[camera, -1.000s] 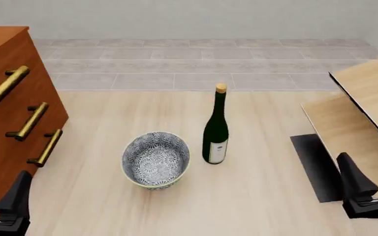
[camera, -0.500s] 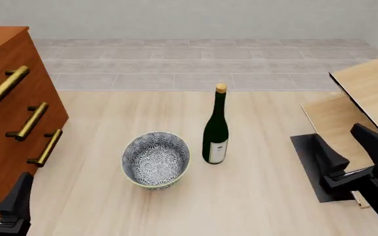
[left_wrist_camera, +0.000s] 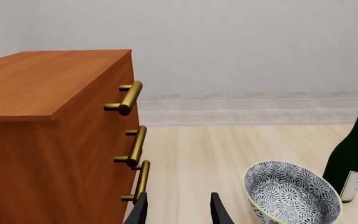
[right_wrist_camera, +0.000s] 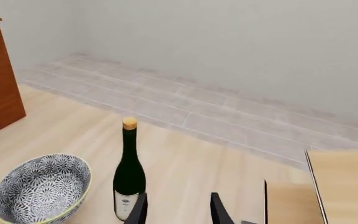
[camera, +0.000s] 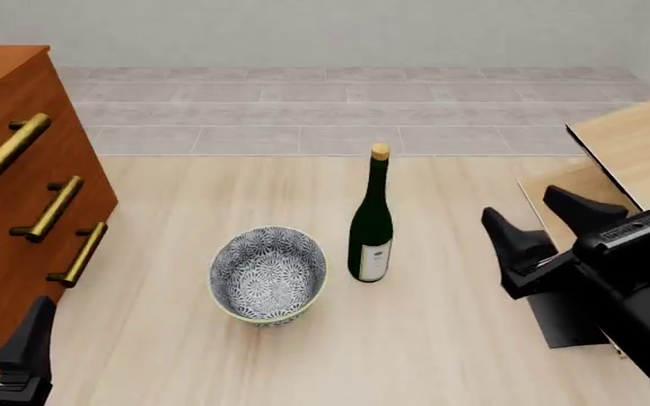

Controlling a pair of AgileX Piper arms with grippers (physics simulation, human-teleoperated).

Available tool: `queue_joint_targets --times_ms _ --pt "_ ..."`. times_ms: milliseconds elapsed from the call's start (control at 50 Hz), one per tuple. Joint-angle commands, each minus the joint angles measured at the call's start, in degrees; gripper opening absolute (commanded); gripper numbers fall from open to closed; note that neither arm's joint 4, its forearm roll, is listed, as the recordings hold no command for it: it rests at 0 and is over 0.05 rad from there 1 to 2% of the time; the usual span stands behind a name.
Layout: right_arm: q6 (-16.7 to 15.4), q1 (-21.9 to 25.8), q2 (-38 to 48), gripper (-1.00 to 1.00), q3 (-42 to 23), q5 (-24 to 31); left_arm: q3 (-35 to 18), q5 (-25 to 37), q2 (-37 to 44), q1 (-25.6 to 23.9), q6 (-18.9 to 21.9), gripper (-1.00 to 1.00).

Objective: Put the wine bottle on the wine rack.

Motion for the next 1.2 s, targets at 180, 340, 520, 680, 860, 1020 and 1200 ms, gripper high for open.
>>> queue_joint_targets --times_ms 180,340,520,680,860,1020,1200 --pt "0.03 3.86 9.68 1.00 -6.41 -0.70 0.71 -0.02 -0.02 0.01 -0.30 1.00" --pt "-0.08 4.46 12.10 1.00 -8.63 -1.12 0.56 -0.35 -0.03 0.66 -0.31 1.00" --pt "-0.29 5.78 15.26 1.00 -10.77 -1.90 0.57 -0.26 -0.03 0.22 -0.51 1.00" --pt "-0.57 6.52 17.08 1.00 -13.50 -0.66 0.78 -0.28 -0.03 0.17 -1.83 1.00" --pt "-0.15 7.20 19.56 1.00 -15.01 -1.63 0.78 -0.42 -0.03 0.19 -1.97 1.00" --pt "0.29 7.39 21.36 1.00 -15.95 -2.45 0.75 -0.79 -0.03 0.67 -2.20 1.00" --pt "-0.08 7.43 23.25 1.00 -17.03 -3.88 0.72 -1.13 -0.03 1.24 -1.96 1.00"
